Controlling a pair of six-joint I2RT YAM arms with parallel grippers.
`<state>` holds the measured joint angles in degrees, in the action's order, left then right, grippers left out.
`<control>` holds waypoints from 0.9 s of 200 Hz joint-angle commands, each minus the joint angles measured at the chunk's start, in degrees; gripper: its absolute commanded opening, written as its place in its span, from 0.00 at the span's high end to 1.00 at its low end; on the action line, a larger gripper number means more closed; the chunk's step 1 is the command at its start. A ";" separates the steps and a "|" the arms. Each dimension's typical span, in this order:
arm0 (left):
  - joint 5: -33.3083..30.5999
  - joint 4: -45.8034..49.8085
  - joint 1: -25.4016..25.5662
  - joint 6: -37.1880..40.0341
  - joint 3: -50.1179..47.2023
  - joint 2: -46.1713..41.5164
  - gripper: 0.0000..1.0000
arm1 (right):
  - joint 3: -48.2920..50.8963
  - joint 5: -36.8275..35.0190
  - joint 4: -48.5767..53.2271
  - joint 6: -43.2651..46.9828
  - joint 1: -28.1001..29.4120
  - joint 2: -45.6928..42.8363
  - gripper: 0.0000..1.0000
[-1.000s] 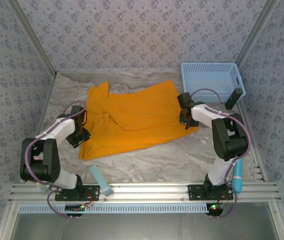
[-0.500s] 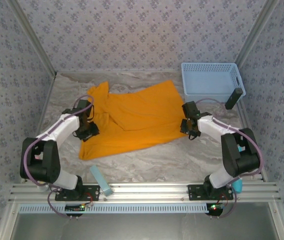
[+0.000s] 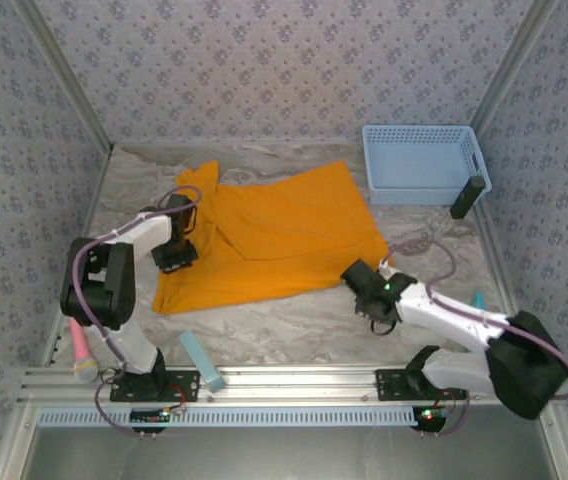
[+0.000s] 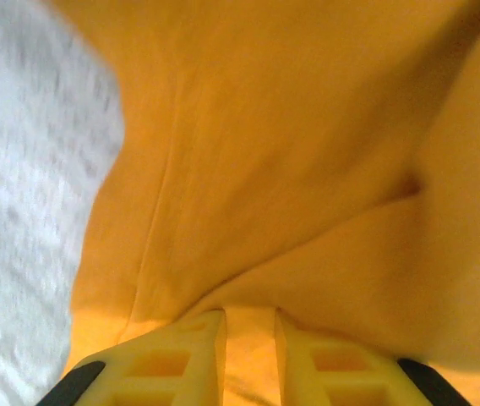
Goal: Fold the inside-out t-shirt
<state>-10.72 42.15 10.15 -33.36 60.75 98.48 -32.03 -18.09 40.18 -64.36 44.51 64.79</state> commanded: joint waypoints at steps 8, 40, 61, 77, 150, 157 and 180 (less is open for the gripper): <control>2.37 -0.46 -2.86 3.97 4.08 -0.06 0.66 | -2.27 -5.14 1.58 4.44 3.27 -5.37 0.70; 10.32 -0.08 -5.79 -1.03 4.23 -4.98 0.53 | -11.32 4.16 -14.75 32.89 -2.83 2.62 0.57; 13.82 -0.56 -3.28 -3.91 4.12 -5.83 0.53 | -12.67 7.00 -19.11 32.08 -13.40 10.36 0.62; 14.25 -1.64 -0.54 -5.39 3.01 -5.66 0.53 | -12.52 11.06 -22.53 32.21 -19.47 14.68 0.64; 8.08 -2.89 0.57 -4.64 2.65 3.00 0.55 | -14.29 5.68 -21.40 26.76 -24.29 28.56 0.90; 8.17 -2.98 0.64 -4.44 2.79 3.50 0.54 | -13.59 4.84 -19.67 24.54 -23.72 27.62 0.94; 8.32 -5.69 0.57 -2.95 2.72 4.18 0.55 | -11.21 3.19 -11.58 16.99 -20.42 23.53 1.00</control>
<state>-1.32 39.33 10.94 -38.00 62.96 101.89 -46.17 -10.79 16.34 -38.13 21.08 91.20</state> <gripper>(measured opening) 0.453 0.061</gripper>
